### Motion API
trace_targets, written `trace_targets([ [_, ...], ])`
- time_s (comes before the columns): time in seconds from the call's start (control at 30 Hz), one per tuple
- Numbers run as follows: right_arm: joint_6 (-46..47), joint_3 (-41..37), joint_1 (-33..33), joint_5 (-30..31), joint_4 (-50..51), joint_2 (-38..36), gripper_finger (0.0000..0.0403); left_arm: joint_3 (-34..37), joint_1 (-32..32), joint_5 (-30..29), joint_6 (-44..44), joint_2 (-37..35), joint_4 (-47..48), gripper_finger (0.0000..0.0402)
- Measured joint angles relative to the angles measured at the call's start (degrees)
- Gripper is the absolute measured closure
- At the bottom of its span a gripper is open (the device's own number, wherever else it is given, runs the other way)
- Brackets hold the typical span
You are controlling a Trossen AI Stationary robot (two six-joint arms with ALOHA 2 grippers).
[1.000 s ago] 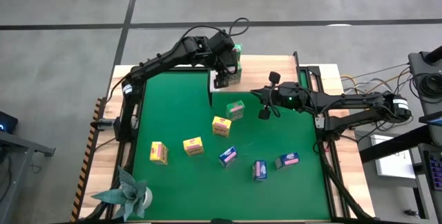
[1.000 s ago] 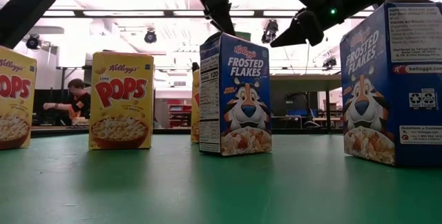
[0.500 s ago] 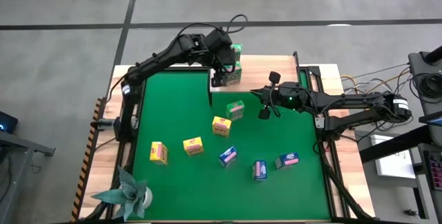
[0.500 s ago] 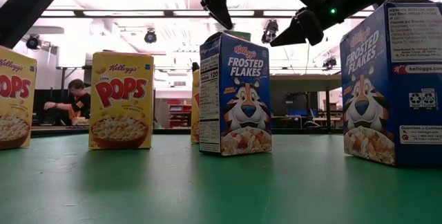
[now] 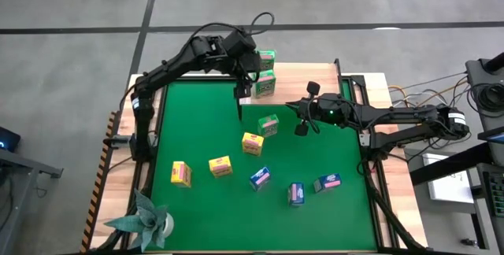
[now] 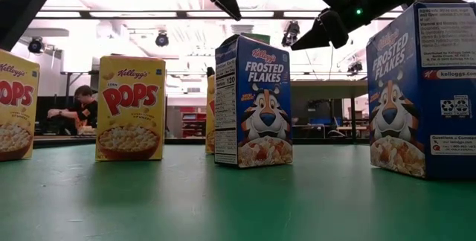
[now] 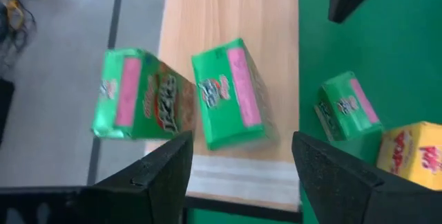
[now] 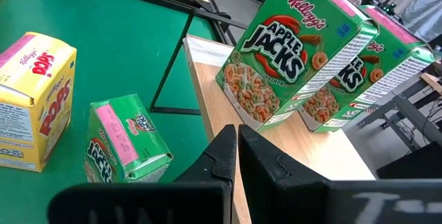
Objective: Stack cereal on shelf
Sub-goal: Put the left green cereal box on the shelf aligned with the other green cereal box
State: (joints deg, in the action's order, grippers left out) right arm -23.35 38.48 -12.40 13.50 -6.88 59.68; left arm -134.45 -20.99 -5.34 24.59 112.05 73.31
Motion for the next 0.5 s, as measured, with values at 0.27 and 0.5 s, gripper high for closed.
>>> trace_targets([
  [0.27, 1.5, 0.0, 0.0, 0.0, 0.8, 0.0, 0.0394, 0.1, 3.2, -0.1, -2.9, 0.0, 6.5, 0.0171],
  [0.5, 1.9, -0.5, 0.0, -5.0, 0.7, 0.0, 0.0394, 2.5, 7.3, -0.1, -5.6, -0.3, 8.2, 0.0171],
])
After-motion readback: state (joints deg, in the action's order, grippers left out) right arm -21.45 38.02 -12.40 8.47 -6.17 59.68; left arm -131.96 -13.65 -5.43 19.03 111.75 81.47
